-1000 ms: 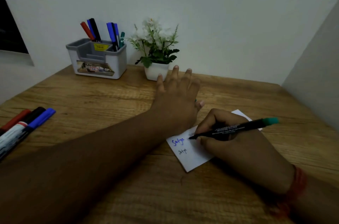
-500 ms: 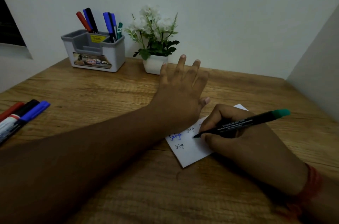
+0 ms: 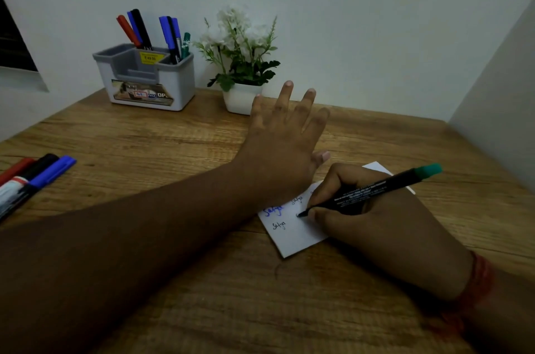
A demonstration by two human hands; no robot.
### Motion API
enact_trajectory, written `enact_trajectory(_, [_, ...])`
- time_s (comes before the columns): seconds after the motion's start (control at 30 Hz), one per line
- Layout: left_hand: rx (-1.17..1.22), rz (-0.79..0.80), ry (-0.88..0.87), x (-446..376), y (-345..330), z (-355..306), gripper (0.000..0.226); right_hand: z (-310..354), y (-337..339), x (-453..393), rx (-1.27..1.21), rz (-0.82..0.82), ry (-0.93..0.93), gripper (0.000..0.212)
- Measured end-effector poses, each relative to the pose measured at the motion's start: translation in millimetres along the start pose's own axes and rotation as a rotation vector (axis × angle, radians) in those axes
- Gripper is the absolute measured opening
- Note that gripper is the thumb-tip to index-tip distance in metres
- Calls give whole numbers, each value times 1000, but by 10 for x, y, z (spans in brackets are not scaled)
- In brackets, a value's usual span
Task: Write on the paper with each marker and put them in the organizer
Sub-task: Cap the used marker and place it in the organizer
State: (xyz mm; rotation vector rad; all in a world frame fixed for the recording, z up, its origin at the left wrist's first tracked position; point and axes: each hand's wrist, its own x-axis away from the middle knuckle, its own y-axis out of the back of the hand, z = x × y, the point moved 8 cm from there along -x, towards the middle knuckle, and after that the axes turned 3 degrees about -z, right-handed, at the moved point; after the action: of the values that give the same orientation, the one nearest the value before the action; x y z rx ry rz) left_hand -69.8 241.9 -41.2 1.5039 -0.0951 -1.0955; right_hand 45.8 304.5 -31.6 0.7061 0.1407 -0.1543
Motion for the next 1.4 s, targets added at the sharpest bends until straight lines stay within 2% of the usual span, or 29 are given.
enact_trajectory(1.4, [-9,14,5,7,-4,0,69,-26,36,-14,15,-21,-7,7])
